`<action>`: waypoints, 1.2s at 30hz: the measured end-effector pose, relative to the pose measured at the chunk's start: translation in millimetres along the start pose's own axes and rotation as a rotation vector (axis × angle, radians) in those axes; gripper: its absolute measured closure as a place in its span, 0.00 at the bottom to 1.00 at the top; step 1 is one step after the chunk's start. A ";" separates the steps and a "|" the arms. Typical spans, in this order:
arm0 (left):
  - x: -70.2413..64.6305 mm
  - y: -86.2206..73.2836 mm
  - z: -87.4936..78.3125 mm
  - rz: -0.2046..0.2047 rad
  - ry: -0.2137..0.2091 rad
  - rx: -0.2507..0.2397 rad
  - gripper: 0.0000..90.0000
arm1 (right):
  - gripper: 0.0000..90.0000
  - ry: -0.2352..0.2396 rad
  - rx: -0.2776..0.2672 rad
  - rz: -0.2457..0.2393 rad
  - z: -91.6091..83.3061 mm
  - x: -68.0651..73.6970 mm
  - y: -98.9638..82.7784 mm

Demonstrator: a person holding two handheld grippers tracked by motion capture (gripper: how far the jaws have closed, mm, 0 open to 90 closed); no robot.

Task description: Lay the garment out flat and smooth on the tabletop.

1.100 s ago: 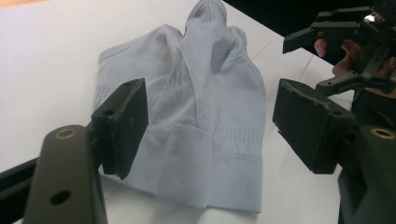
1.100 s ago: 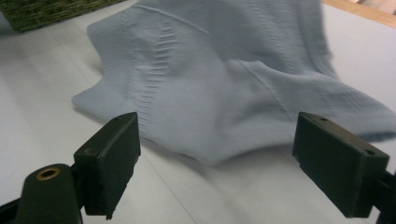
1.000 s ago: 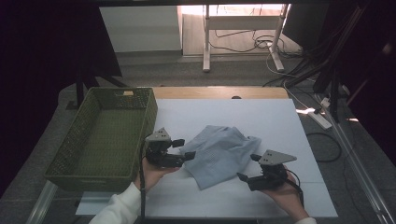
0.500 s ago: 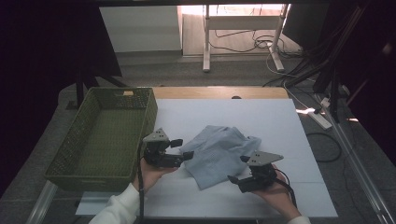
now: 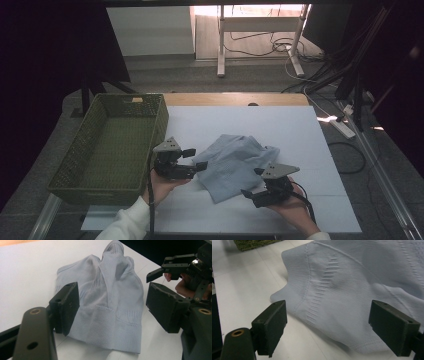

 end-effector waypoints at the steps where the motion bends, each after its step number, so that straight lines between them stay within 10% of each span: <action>1: -0.2 -0.1 -0.1 0.001 0.000 0.000 0.31 | 0.17 -0.001 0.003 -0.002 0.8 0.5 0.0; 36: 5.6 3.3 -6.3 -0.018 0.022 -0.029 0.31 | 0.21 0.073 0.047 -0.052 40.9 31.4 15.2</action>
Point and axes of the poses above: each handheld gripper's, and its own axes: z roughly forward along the jaws, y roughly out of its top, x roughly to its left, the point moved 8 cm from there along z, roughly forward along the jaws, and after that the axes turned 1 degree about -y, right-handed, at the moved point
